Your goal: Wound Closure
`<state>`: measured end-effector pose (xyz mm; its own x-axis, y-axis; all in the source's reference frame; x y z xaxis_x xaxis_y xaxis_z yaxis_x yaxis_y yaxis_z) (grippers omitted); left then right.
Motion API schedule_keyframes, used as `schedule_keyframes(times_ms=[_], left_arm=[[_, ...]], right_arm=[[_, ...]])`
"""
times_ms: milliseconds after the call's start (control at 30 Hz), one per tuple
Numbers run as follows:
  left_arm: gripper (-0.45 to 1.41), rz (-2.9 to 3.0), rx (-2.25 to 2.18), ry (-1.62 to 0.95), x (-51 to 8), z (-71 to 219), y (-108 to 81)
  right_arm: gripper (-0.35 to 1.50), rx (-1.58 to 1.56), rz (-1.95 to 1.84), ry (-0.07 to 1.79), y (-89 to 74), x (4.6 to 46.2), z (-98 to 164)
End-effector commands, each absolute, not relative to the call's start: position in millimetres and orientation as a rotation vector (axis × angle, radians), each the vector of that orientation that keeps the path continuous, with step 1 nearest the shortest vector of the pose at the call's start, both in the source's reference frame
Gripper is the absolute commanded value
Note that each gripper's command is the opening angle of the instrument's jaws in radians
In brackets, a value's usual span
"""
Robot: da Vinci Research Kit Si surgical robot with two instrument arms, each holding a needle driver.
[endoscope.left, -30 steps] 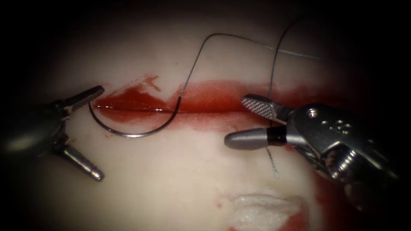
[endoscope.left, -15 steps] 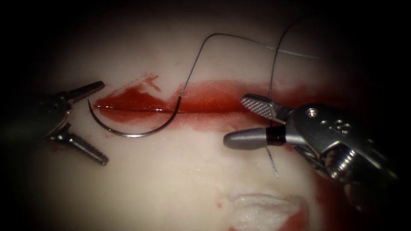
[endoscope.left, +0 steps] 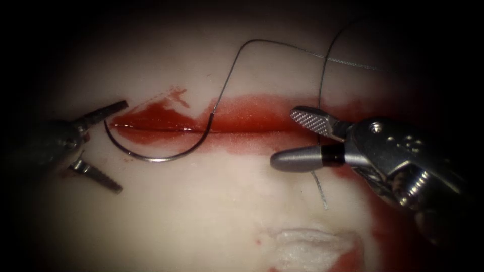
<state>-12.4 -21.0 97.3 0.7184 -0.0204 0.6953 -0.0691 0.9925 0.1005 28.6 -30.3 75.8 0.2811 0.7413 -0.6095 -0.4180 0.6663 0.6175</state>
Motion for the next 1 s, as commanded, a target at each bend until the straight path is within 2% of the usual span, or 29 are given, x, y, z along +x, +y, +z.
schedule_keyframes(times_ms=[33, 233, 267, 333, 400, 467, 600, 667, 1000], left_arm=[[0.69, 0.033, 0.108, -0.769, -13.0, 97.2, -20.0], [0.61, 0.047, 0.084, -0.752, -13.7, 98.1, -20.3], [0.52, 0.045, 0.083, -0.751, -13.8, 98.1, -20.3], [0.47, 0.055, 0.078, -0.747, -13.9, 98.1, -20.4], [0.27, 0.065, 0.06, -0.729, -13.9, 98.2, -20.6], [0.2, 0.069, 0.021, -0.702, -13.8, 98.2, -20.5], [-0.11, 0.092, -0.032, -0.67, -13.6, 98.3, -20.5], [-0.45, 0.094, -0.029, -0.67, -13.4, 98.3, -20.7], [-0.45, 0.087, 0.002, -0.658, -13.4, 98.4, -21.2]], right_arm=[[1.03, 0.367, 0.798, 1.023, -29.3, 29.5, 75.9], [1.03, 0.367, 0.799, 1.022, -29.5, 29.6, 75.8], [1.03, 0.367, 0.799, 1.022, -29.5, 29.7, 75.8], [1.04, 0.366, 0.798, 1.022, -29.5, 29.7, 75.9], [1.04, 0.366, 0.798, 1.023, -29.6, 29.7, 75.9], [1.04, 0.366, 0.798, 1.022, -29.6, 29.8, 75.8], [1.06, 0.366, 0.798, 1.022, -29.6, 29.8, 75.8], [1.06, 0.366, 0.798, 1.022, -29.6, 29.8, 75.8], [1.08, 0.364, 0.8, 1.022, -29.8, 30.2, 75.7]])
